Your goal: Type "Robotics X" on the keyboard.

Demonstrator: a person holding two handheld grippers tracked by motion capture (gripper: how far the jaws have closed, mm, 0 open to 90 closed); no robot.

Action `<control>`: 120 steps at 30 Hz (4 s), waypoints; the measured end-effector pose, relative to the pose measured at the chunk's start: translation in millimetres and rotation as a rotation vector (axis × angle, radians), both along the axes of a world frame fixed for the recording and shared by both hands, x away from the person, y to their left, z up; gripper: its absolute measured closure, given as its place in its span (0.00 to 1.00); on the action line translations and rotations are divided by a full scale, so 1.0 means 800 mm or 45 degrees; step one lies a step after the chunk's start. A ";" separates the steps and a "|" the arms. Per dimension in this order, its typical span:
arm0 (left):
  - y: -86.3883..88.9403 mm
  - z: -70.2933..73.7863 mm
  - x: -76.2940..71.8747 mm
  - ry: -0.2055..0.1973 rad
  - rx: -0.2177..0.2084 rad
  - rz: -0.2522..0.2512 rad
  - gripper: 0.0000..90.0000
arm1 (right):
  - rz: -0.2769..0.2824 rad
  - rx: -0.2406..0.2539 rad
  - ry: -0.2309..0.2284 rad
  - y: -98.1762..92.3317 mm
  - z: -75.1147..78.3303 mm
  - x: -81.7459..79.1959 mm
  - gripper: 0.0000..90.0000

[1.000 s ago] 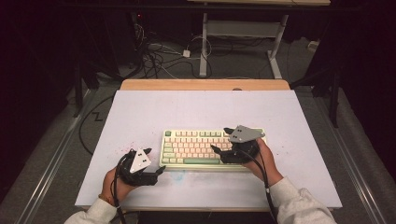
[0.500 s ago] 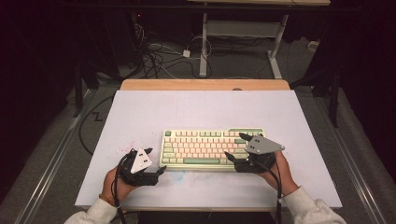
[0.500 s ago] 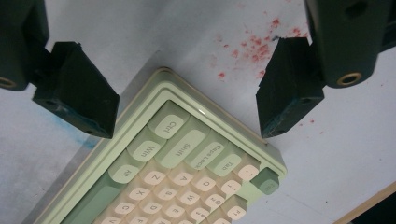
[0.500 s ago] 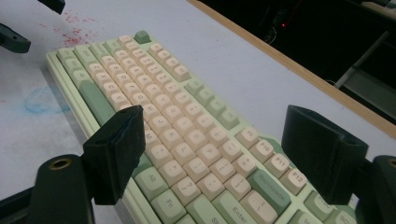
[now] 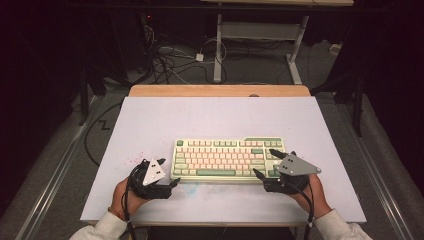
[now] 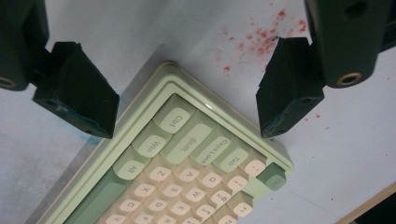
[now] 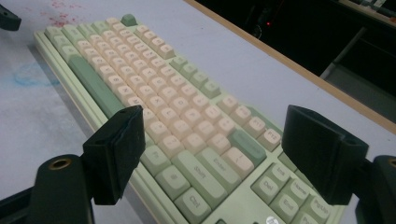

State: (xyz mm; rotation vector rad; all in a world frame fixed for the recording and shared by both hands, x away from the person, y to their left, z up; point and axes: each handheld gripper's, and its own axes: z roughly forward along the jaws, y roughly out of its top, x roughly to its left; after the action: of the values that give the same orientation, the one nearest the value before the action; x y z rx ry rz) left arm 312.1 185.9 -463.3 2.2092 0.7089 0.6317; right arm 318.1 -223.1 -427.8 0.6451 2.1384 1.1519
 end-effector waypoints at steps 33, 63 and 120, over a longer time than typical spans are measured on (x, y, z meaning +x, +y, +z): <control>-0.042 0.026 0.037 0.144 0.025 -0.147 0.96 | -0.048 -0.091 0.023 -0.015 -0.022 -0.018 0.25; -0.106 0.019 0.072 0.218 0.111 -0.264 0.96 | -0.044 -0.131 0.038 -0.013 -0.028 -0.015 0.25; -0.089 0.026 0.063 0.149 0.110 -0.225 0.96 | -0.045 -0.149 -0.005 -0.013 -0.024 -0.018 0.27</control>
State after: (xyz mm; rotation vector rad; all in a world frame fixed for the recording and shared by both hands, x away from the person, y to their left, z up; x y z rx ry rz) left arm 362.6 114.9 -442.4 2.3723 0.5457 0.4549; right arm 304.0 -233.8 -447.2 0.6248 2.1640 1.0002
